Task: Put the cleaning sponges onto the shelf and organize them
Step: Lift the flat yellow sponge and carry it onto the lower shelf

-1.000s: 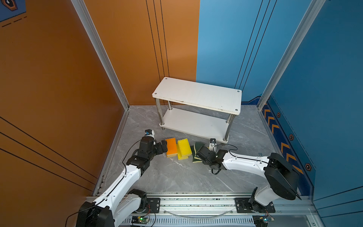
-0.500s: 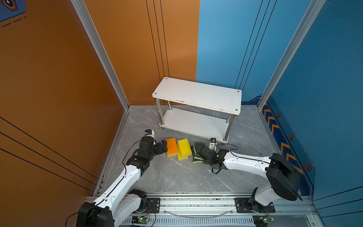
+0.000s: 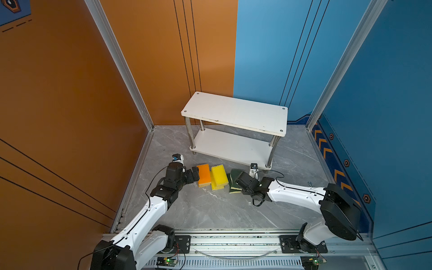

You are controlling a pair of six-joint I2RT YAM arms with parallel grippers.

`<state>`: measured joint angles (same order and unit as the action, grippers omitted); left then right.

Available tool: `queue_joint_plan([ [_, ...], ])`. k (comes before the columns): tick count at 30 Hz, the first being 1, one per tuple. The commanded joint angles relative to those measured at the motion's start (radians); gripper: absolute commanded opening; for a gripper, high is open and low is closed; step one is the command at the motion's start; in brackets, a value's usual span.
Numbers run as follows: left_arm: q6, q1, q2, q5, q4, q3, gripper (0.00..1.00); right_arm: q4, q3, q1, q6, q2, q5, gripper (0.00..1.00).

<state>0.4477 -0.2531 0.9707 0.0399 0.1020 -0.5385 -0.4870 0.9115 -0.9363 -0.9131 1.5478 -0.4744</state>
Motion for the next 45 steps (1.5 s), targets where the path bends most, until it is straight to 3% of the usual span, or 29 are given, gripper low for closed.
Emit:
queue_joint_plan([
  [1, 0.010, 0.010, 0.004, -0.017, 0.001, -0.027, 0.98, -0.005, 0.014, 0.004, 0.019, -0.023, -0.006, 0.63],
  [19, 0.005, 0.011, 0.016, -0.013, 0.012, -0.050, 0.98, -0.010, 0.007, 0.020, 0.022, 0.004, 0.008, 0.63],
  [45, 0.008, 0.011, 0.031, -0.035, -0.004, -0.045, 0.98, -0.078, 0.044, 0.019, 0.051, -0.084, -0.065, 0.63],
])
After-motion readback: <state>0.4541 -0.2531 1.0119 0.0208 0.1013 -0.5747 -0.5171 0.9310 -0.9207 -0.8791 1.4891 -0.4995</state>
